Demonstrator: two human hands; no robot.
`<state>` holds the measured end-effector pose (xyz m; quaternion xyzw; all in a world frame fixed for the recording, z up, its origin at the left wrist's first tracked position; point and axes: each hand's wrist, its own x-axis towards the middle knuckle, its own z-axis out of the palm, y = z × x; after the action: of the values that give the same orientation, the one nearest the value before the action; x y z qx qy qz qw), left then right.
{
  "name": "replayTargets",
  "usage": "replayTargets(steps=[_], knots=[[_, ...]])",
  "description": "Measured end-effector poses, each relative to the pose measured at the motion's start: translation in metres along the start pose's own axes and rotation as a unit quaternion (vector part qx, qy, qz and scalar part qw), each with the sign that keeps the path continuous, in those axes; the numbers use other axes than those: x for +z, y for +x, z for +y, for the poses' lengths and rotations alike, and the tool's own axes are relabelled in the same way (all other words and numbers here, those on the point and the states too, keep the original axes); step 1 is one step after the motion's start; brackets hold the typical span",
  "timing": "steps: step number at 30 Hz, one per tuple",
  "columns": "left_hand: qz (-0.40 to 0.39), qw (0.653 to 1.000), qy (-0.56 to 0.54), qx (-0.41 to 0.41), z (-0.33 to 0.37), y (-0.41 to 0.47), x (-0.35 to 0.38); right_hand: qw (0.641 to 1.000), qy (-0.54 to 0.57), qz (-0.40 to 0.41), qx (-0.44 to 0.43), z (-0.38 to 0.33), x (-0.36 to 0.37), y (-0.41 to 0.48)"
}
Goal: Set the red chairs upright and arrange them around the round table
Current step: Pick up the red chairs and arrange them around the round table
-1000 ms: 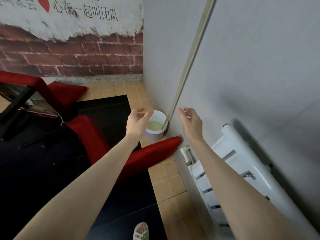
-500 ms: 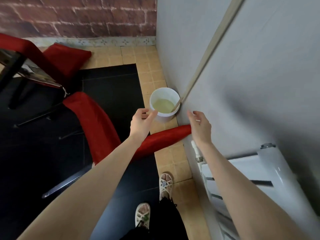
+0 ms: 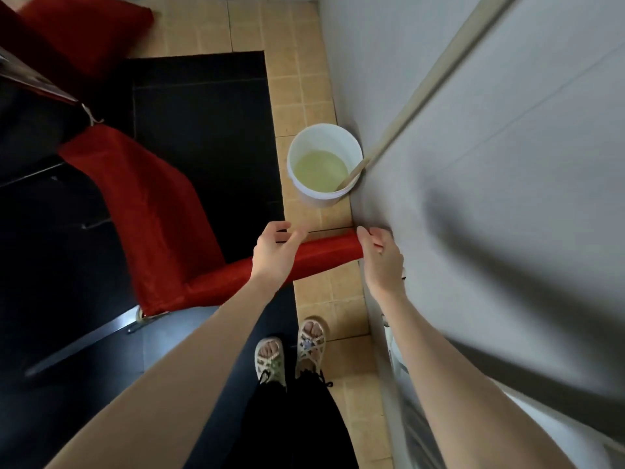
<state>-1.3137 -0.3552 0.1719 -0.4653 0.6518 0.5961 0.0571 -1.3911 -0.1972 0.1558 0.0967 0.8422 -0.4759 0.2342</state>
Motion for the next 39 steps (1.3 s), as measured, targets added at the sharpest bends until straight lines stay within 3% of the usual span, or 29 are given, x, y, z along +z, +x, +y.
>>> replayTargets(steps=[6, 21, 26, 30, 34, 39], knots=[[0.004, 0.999, 0.033, -0.034, -0.050, 0.050, 0.021, 0.999, -0.008, 0.022, 0.028, 0.051, 0.026, 0.041], [-0.059, 0.992, 0.113, 0.009, -0.147, 0.156, 0.074, 0.995, -0.031, 0.093, 0.010, 0.155, 0.076, 0.119], [-0.098, 0.973, 0.205, 0.023, -0.159, 0.183, 0.086, 0.989, -0.061, 0.132, 0.006, 0.175, 0.084, 0.144], [-0.077, 0.934, 0.338, 0.089, -0.167, 0.189, 0.099, 0.981, -0.091, 0.170, -0.010, 0.186, 0.090, 0.149], [-0.062, 0.930, 0.351, 0.086, -0.169, 0.189, 0.103, 0.976, -0.139, 0.167, -0.001, 0.187, 0.094, 0.147], [-0.073, 0.927, 0.362, 0.062, -0.166, 0.194, 0.103, 0.978, -0.118, 0.171, 0.019, 0.182, 0.093, 0.150]])
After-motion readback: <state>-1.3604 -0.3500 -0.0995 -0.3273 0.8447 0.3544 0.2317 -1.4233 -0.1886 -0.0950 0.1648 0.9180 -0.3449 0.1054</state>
